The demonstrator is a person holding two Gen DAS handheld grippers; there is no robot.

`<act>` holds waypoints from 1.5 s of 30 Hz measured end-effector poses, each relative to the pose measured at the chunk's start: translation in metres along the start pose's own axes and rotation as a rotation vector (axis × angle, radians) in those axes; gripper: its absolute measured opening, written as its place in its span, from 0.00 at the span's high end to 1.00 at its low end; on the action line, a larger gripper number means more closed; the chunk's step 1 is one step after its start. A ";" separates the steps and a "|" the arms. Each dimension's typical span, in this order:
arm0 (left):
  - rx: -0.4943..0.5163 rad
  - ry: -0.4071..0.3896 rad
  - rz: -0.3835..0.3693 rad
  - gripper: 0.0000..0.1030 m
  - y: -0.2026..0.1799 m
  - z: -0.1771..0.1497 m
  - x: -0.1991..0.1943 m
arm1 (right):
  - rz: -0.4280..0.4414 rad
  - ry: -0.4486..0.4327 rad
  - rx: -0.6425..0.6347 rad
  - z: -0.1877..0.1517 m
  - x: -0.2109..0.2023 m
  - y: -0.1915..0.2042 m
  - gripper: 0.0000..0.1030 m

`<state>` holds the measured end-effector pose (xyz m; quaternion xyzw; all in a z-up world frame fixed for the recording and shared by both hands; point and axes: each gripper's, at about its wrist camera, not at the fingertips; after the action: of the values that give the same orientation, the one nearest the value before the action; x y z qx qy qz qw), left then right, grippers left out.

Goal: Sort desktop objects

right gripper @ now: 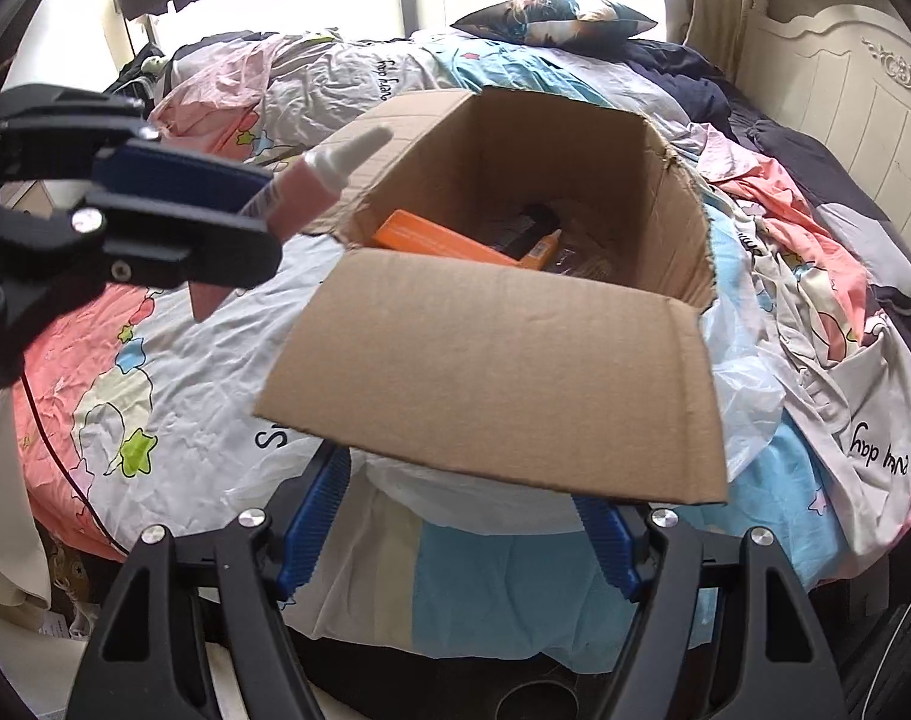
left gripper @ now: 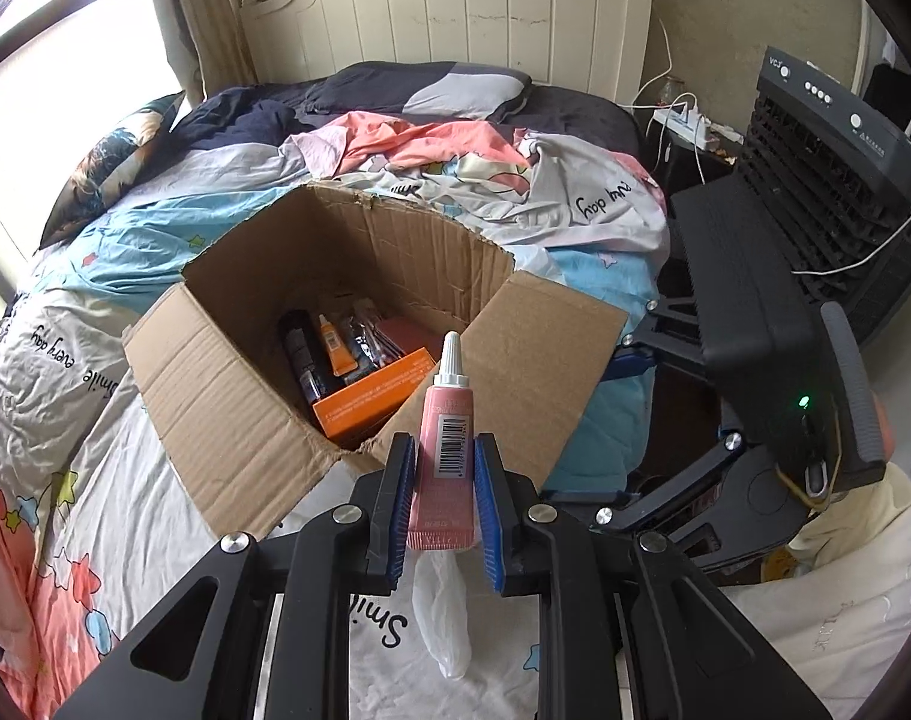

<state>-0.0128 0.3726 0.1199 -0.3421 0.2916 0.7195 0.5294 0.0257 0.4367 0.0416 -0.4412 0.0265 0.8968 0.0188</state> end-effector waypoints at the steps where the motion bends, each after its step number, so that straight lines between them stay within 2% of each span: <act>1: -0.001 0.003 0.000 0.80 0.001 0.002 0.003 | -0.008 0.001 -0.002 0.002 0.000 -0.003 0.32; 9: -0.018 0.007 -0.009 0.80 0.017 0.027 0.022 | -0.003 0.021 0.021 0.013 0.004 -0.029 0.32; 15: -0.024 0.023 -0.023 0.80 0.027 0.043 0.041 | 0.041 0.009 0.058 0.015 0.002 -0.041 0.32; 25: -0.052 0.052 -0.033 0.80 0.043 0.048 0.065 | 0.003 -0.037 0.048 0.025 -0.011 -0.038 0.31; 29: -0.072 0.055 -0.009 0.77 0.051 0.049 0.071 | -0.008 -0.047 0.046 0.028 -0.013 -0.037 0.31; 30: -0.082 0.057 -0.002 0.67 0.054 0.049 0.072 | -0.011 -0.047 0.045 0.029 -0.013 -0.037 0.31; 31: -0.087 0.057 0.015 0.46 0.056 0.050 0.072 | -0.011 -0.047 0.045 0.029 -0.013 -0.038 0.31; 34: -0.085 0.017 0.057 0.20 0.056 0.050 0.067 | -0.016 -0.044 0.042 0.029 -0.013 -0.037 0.32; 36: -0.076 0.005 0.057 0.16 0.054 0.049 0.064 | -0.019 -0.043 0.038 0.029 -0.013 -0.036 0.32; 39: -0.058 0.016 0.073 0.04 0.048 0.046 0.063 | -0.019 -0.039 0.033 0.029 -0.013 -0.034 0.32; 43: -0.036 0.052 0.123 0.00 0.043 0.037 0.067 | -0.020 -0.037 0.033 0.028 -0.013 -0.032 0.32; 45: -0.065 0.054 0.133 0.00 0.045 0.031 0.066 | -0.017 -0.038 0.031 0.027 -0.014 -0.031 0.32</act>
<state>-0.0753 0.4218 0.0884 -0.3581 0.3045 0.7527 0.4609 0.0149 0.4687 0.0682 -0.4242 0.0362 0.9042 0.0336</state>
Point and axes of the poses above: each gripper's, at about its wrist camera, not at the fingertips, and x roughly the way its jaws point, y to its left, z to its top, and after that the axes turned 3 degrees about -y, right-handed
